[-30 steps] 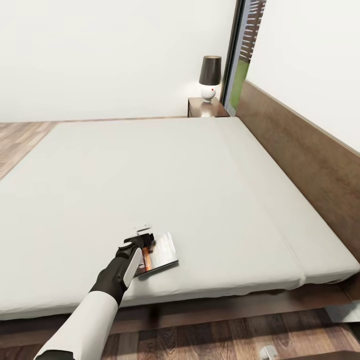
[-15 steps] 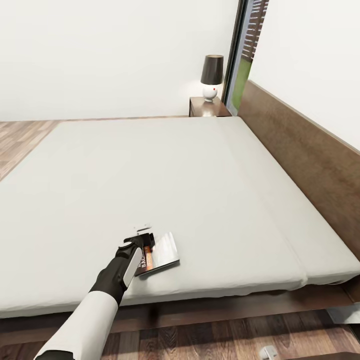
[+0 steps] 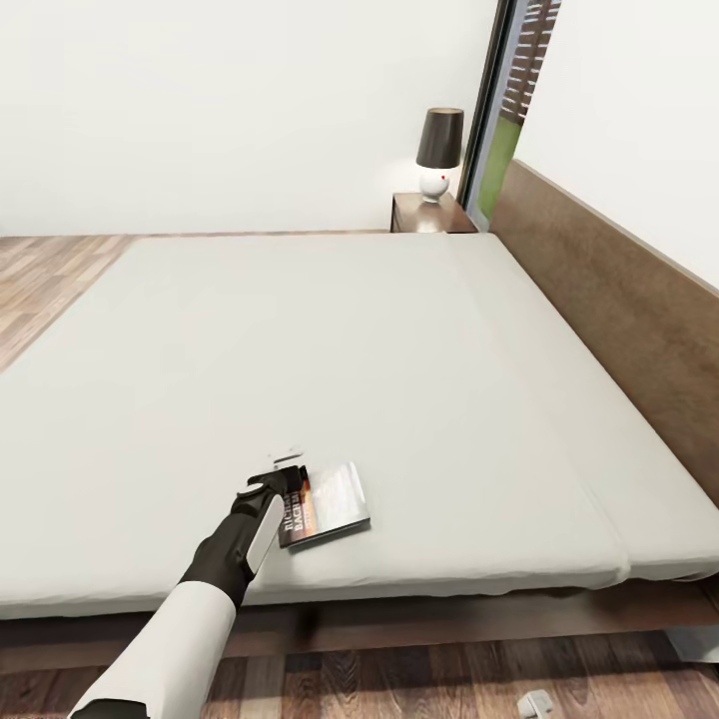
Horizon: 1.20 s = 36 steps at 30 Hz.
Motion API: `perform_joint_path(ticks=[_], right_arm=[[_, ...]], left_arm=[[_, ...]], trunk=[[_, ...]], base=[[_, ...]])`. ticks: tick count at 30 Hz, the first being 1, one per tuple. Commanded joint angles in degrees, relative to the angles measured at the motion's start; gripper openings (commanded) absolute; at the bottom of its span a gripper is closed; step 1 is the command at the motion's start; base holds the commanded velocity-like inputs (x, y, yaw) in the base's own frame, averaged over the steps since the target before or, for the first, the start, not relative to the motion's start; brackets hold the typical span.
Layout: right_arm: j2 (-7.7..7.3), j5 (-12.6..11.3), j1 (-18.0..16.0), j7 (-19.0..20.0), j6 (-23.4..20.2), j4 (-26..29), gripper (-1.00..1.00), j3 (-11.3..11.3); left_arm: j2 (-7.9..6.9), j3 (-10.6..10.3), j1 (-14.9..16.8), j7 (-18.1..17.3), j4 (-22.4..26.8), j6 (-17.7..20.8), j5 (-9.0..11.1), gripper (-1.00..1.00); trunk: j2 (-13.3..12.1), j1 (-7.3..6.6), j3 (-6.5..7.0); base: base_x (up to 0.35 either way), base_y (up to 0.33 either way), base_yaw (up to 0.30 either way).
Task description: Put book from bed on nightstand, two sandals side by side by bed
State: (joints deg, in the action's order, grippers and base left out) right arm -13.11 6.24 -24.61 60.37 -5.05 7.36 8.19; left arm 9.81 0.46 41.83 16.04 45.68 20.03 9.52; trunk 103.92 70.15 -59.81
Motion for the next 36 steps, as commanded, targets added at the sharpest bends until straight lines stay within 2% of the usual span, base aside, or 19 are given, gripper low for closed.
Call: perform_joint_path(ticks=[1,11,16,27,32,36], right_arm=[[0.01,0.5,0.0,0.3,-0.5,0.1,1.00,0.5],[0.01,0.5,0.0,0.4,-0.5,0.1,1.00,0.5],[0.00,0.5,0.0,0.4,-0.5,0.1,1.00,0.5],[0.01,0.5,0.0,0.4,-0.5,0.1,1.00,0.5],[0.01,0.5,0.0,0.4,-0.5,0.1,1.00,0.5],[0.01,0.5,0.0,0.4,-0.5,0.1,1.00,0.5]], left_arm=[[0.03,0.1,0.0,0.3,-0.2,0.4,1.0,1.00],[0.03,0.0,0.0,0.3,-0.2,0.5,1.1,1.00],[0.03,0.0,0.0,0.3,-0.2,0.5,1.1,1.00],[0.03,0.0,0.0,0.3,-0.2,0.5,1.1,1.00],[0.03,0.0,0.0,0.3,-0.2,0.5,1.1,1.00],[0.03,0.0,0.0,0.3,-0.2,0.5,1.1,1.00]], trunk=[[0.0,0.00,-0.05],[0.0,0.00,-0.05],[-2.0,-1.10,0.85],[-2.0,-1.10,0.85],[-4.0,-2.20,1.74],[-4.0,-2.20,1.74]], base=[[0.000,0.000,0.007],[0.000,0.000,0.001],[0.000,0.000,0.000],[0.000,0.000,0.000],[0.000,0.000,0.000],[0.000,0.000,0.000]])
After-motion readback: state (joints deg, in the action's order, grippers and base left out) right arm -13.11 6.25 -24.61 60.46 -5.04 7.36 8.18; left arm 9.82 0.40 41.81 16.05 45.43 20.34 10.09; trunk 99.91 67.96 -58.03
